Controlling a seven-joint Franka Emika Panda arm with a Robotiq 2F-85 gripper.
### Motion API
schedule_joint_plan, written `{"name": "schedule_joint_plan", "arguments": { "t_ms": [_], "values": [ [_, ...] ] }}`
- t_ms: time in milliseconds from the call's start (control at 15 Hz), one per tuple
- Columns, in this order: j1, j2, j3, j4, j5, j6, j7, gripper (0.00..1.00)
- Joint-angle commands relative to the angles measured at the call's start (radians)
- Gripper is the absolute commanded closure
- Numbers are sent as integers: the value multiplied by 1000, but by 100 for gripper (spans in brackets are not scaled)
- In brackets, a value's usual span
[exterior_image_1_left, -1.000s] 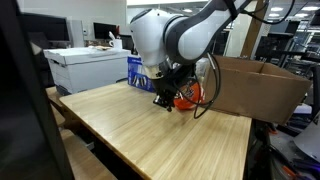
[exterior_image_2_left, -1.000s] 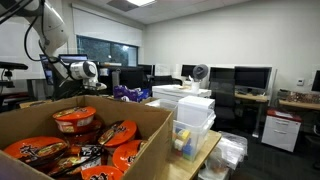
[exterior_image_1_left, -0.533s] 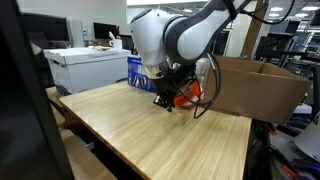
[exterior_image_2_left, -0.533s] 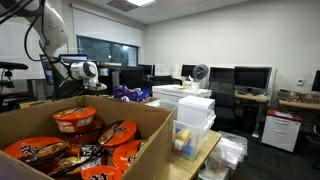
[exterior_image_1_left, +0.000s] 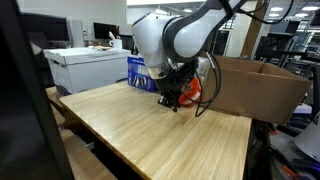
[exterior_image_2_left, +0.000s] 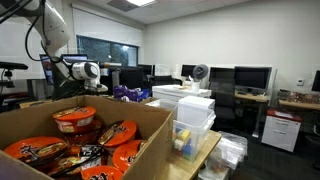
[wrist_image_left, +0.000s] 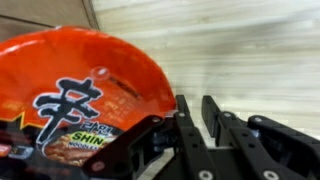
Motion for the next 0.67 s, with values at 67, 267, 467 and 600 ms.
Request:
{"name": "schedule_joint_plan", "arguments": {
  "t_ms": [67, 267, 467, 600],
  "values": [
    [-4, 14, -9, 12, 34, -91, -20, 96],
    [-6, 23, -7, 21, 37, -114, -25, 96],
    [-6, 31, -5, 28, 40, -131, -26, 96],
    [-6, 34, -5, 32, 40, -135, -28, 96]
  ]
}}
